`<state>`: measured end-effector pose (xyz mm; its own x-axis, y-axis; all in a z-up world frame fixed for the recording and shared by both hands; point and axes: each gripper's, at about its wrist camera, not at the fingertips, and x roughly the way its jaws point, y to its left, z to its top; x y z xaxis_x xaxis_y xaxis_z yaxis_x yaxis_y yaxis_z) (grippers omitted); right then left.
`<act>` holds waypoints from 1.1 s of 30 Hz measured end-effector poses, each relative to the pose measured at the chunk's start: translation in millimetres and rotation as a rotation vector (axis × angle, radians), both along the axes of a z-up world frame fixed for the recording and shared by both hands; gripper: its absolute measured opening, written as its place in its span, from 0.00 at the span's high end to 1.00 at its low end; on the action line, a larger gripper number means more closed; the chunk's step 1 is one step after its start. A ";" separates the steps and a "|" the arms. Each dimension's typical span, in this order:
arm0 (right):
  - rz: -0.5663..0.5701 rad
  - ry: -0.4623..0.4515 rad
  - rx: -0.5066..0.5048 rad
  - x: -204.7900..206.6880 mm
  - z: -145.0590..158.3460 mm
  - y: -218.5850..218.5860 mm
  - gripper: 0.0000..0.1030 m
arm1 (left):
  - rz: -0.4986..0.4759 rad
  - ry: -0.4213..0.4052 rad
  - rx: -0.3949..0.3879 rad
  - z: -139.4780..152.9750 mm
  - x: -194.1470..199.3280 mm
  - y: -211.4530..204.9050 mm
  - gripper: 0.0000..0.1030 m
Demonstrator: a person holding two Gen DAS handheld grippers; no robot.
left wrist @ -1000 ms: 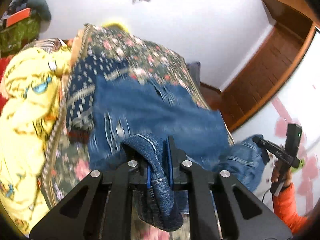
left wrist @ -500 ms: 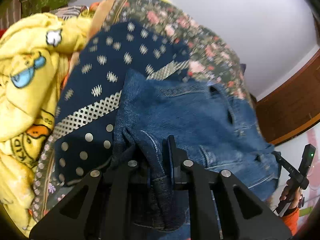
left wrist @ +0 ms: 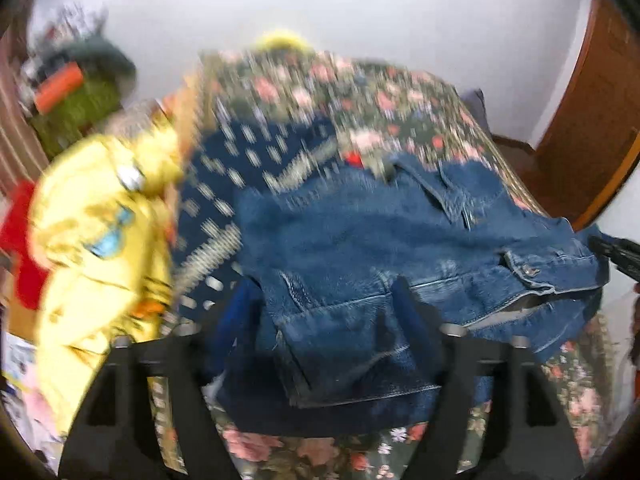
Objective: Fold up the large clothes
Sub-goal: 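Lift the hem with both grippers and fold it toward the collar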
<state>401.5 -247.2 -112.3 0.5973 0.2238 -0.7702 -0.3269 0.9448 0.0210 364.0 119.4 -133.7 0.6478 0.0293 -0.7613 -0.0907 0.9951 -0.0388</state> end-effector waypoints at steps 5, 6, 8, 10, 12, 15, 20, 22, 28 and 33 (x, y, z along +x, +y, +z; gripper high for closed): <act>-0.007 -0.161 -0.029 -36.1 31.5 -5.7 0.30 | -0.038 -0.050 0.002 25.7 -25.2 -6.7 0.21; 0.007 -0.149 -0.009 -39.0 33.6 -6.1 0.30 | -0.047 -0.046 0.002 26.3 -26.6 -8.6 0.21; 0.043 -0.111 0.039 -48.9 33.2 -6.2 0.30 | -0.070 -0.032 0.019 22.4 -34.1 -16.2 0.21; 0.071 -0.076 0.054 -57.4 26.9 -1.9 0.30 | -0.091 -0.012 0.034 14.7 -39.6 -25.7 0.20; 0.099 -0.040 0.058 -65.2 16.6 5.7 0.30 | -0.117 0.019 0.044 0.7 -44.2 -37.5 0.20; 0.146 0.008 0.039 -77.0 -3.8 22.5 0.30 | -0.151 0.068 0.040 -20.1 -46.3 -50.2 0.20; 0.196 0.081 0.018 -81.0 -34.9 46.9 0.30 | -0.185 0.133 0.049 -50.8 -42.6 -66.8 0.21; 0.200 0.096 0.013 -78.3 -42.6 52.5 0.30 | -0.184 0.151 0.056 -61.0 -36.8 -70.1 0.21; 0.200 0.120 -0.005 -65.1 -58.3 66.6 0.30 | -0.176 0.156 0.067 -78.2 -23.4 -70.5 0.20; 0.213 0.119 0.007 -44.4 -57.6 76.1 0.30 | -0.174 0.131 0.113 -75.2 3.5 -71.3 0.20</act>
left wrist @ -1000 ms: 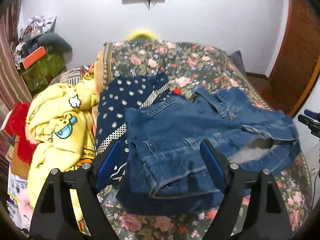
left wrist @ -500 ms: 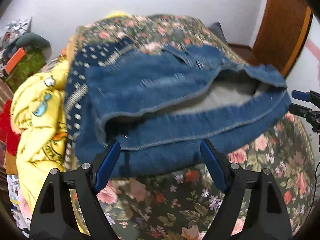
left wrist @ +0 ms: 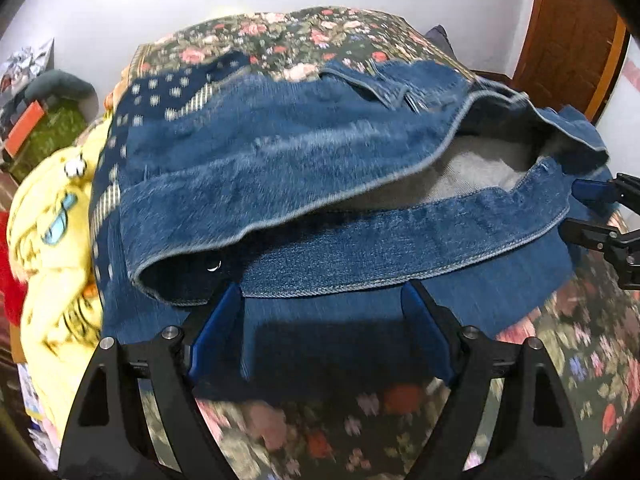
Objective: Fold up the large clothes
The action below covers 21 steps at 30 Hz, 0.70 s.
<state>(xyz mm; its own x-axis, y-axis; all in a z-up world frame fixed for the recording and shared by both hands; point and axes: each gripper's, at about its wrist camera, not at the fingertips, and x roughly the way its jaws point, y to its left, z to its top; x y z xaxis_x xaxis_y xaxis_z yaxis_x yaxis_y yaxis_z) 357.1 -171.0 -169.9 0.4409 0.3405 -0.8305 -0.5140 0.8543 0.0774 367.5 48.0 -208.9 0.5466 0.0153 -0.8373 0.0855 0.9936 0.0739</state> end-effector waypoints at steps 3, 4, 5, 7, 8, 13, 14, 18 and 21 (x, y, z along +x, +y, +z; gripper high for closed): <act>-0.012 -0.047 -0.040 25.8 10.0 8.4 0.30 | -0.008 -0.030 0.040 11.4 25.9 -2.7 0.20; -0.023 -0.079 -0.054 37.0 17.1 10.9 0.30 | -0.001 -0.056 0.071 19.9 38.9 -3.3 0.19; -0.041 -0.113 -0.069 49.0 25.0 12.6 0.30 | 0.006 -0.082 0.091 30.4 52.6 -2.7 0.19; -0.100 -0.153 -0.090 69.2 37.9 10.8 0.30 | 0.060 -0.129 0.115 49.9 74.4 3.4 0.19; -0.138 -0.175 -0.085 78.3 47.1 7.5 0.30 | 0.111 -0.157 0.126 63.0 86.3 10.1 0.19; -0.185 -0.244 0.021 79.3 86.2 -9.3 0.30 | 0.175 -0.229 0.034 101.9 99.0 36.2 0.19; -0.175 -0.247 0.040 75.1 90.3 -11.1 0.30 | 0.169 -0.234 0.032 103.8 96.8 37.2 0.19; -0.112 -0.203 0.059 61.5 84.6 -7.9 0.30 | 0.119 -0.208 0.022 95.5 75.9 33.3 0.19; -0.045 -0.154 0.035 49.9 64.2 5.3 0.30 | 0.062 -0.148 0.001 75.1 58.7 22.1 0.19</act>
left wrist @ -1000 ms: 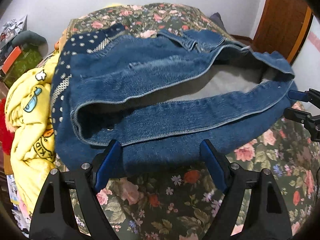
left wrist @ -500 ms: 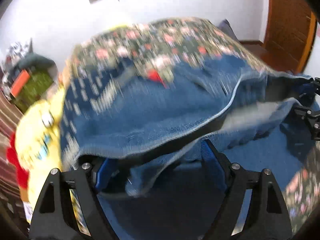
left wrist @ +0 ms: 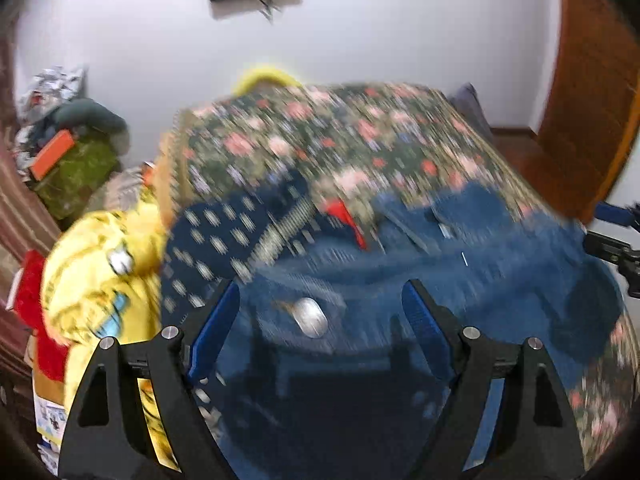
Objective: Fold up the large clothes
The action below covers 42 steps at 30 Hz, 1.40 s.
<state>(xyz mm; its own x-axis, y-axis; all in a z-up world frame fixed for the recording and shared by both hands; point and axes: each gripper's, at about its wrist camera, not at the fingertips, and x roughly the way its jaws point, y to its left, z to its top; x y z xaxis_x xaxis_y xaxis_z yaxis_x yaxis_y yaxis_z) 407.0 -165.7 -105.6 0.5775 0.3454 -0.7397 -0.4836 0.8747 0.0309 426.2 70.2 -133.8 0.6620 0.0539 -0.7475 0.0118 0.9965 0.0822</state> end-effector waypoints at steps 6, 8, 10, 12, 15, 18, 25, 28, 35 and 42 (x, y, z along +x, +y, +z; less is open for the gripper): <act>0.063 0.105 -0.092 -4.1 -51.4 25.8 0.30 | -0.047 0.101 0.103 -50.0 -5.4 -23.5 0.19; 0.044 0.129 -0.111 2.6 -63.9 28.6 0.30 | -0.006 0.102 0.113 -59.0 3.8 -20.6 0.19; 0.017 0.124 -0.110 8.3 -67.2 26.0 0.30 | 0.054 0.092 0.095 -60.3 14.8 -10.1 0.19; -0.028 0.105 -0.121 18.6 -67.5 24.0 0.30 | 0.123 0.079 0.041 -57.9 26.1 5.7 0.19; -0.101 0.087 -0.117 32.1 -58.9 18.1 0.30 | 0.178 0.068 -0.033 -50.0 31.3 18.5 0.17; -0.112 0.086 -0.052 33.6 -45.6 9.7 0.30 | 0.199 0.006 0.008 -33.9 20.1 18.3 0.17; -0.043 0.107 -0.017 7.0 -40.9 11.4 0.30 | 0.141 -0.021 -0.081 -11.3 -25.7 30.9 0.17; -0.004 0.134 -0.029 -6.8 -50.6 17.0 0.30 | 0.130 0.002 -0.127 -16.8 -47.9 36.5 0.17; 0.020 0.156 -0.077 -35.9 -75.5 16.2 0.27 | 0.213 0.076 -0.315 -55.0 -107.0 65.5 0.17; 0.006 0.157 -0.063 -42.9 -72.9 6.6 0.24 | 0.280 0.149 -0.552 -98.8 -129.8 80.7 0.17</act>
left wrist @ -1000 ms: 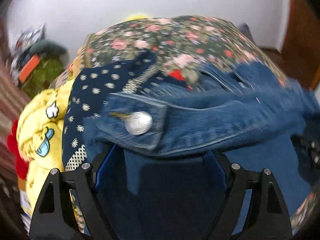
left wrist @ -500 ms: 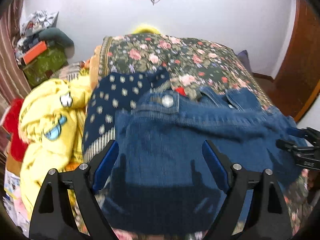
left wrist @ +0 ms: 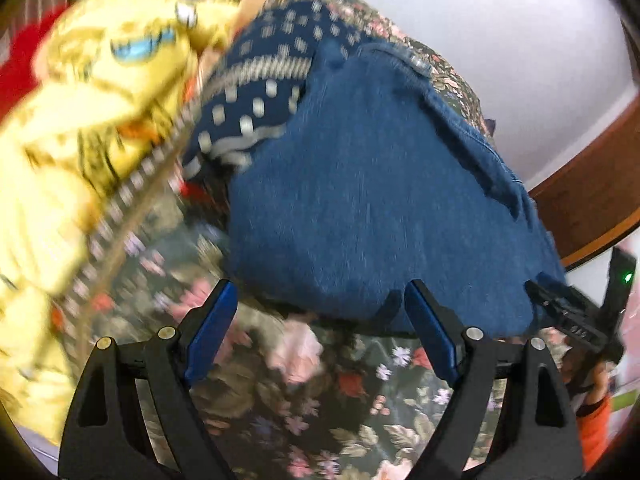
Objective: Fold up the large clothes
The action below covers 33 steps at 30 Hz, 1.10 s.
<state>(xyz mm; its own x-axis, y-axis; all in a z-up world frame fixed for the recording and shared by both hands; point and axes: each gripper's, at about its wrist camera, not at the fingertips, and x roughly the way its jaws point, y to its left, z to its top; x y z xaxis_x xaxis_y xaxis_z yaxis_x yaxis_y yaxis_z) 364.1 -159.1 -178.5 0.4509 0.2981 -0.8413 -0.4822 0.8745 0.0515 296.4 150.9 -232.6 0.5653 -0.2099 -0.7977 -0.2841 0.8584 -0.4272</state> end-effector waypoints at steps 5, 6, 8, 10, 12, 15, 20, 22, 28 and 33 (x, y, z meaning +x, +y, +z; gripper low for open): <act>-0.009 -0.012 -0.012 -2.6 -1.1 2.1 0.23 | 0.025 -0.025 -0.167 -16.8 12.1 -0.1 0.17; -0.011 -0.012 -0.012 -2.8 -1.2 1.5 0.23 | 0.031 -0.035 -0.172 -17.2 13.8 -1.2 0.17; -0.014 -0.012 -0.009 -3.1 -1.5 0.8 0.23 | 0.053 -0.045 -0.175 -18.8 19.6 -1.9 0.17; -0.014 -0.013 -0.008 -3.9 -1.4 0.4 0.23 | 0.075 -0.047 -0.200 -24.2 25.0 -1.4 0.18; -0.014 -0.013 -0.009 -3.8 -1.4 0.4 0.23 | 0.094 -0.050 -0.226 -30.1 29.4 -0.9 0.21; -0.015 -0.012 -0.009 -3.8 -1.4 0.4 0.23 | 0.118 -0.058 -0.267 -35.6 31.0 -1.8 0.30; -0.015 -0.008 -0.012 -3.8 -0.2 -0.5 0.23 | 0.147 -0.115 -0.175 -10.3 24.9 -14.2 0.63; -0.012 -0.005 -0.014 -4.2 1.7 -1.1 0.23 | 0.151 -0.142 -0.105 8.4 20.0 -22.7 0.71; 0.012 -0.023 -0.008 -6.3 14.1 3.8 0.23 | 0.096 -0.270 0.089 76.4 14.3 -60.0 0.77; 0.041 -0.055 0.023 -8.4 23.5 16.1 0.23 | 0.019 -0.420 0.217 137.7 13.6 -93.6 0.78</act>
